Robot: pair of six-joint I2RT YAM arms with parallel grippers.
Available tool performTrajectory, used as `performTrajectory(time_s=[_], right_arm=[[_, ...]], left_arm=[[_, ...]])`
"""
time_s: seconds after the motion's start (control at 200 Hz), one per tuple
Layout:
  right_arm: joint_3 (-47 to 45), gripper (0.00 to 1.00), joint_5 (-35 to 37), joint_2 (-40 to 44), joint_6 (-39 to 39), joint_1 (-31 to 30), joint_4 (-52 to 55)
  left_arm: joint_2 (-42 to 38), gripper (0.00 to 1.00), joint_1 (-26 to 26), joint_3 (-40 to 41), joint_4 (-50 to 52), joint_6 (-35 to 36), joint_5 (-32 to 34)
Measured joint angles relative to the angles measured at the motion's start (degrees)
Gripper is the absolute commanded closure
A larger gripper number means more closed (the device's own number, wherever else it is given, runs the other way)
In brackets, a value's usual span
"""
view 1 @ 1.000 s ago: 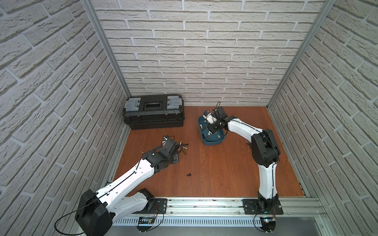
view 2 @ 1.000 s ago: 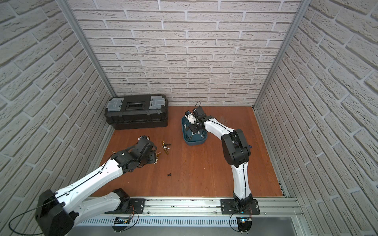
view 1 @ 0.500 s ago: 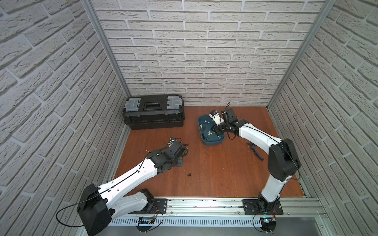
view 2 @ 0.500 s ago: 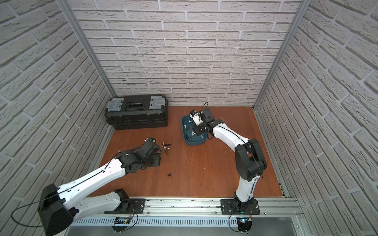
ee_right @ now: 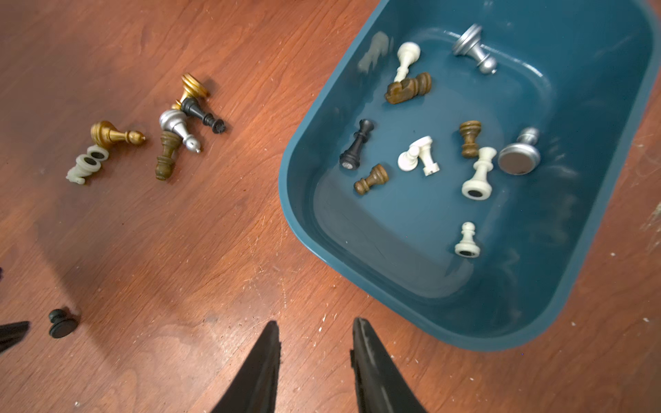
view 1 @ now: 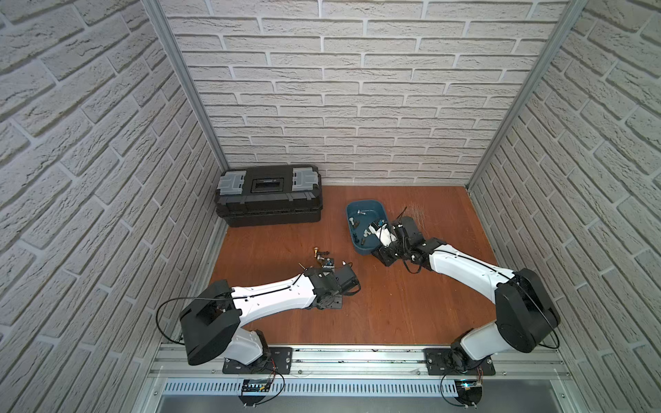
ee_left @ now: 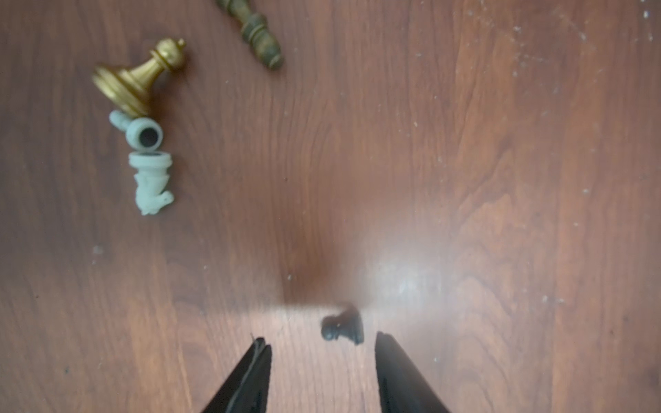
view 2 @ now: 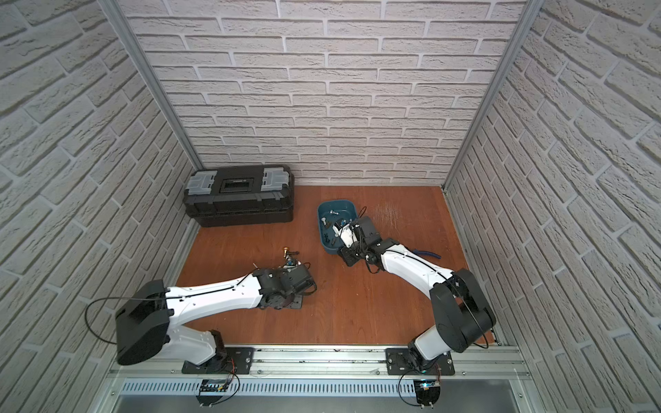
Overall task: Put the chess pieces into the storage box
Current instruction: Pick up the chess piece at the center of the board.
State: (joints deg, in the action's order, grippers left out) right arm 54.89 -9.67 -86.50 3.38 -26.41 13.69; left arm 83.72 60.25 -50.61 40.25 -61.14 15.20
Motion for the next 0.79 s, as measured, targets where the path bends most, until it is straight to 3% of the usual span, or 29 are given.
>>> performTrajectory(time_s=[0.795], right_arm=[[-0.3,0.62,0.8,1.4,0.0,0.0,-1.3]], left_arm=[[2.4,0.50,0.9,4.2,-5.6,-3.1,-3.8]])
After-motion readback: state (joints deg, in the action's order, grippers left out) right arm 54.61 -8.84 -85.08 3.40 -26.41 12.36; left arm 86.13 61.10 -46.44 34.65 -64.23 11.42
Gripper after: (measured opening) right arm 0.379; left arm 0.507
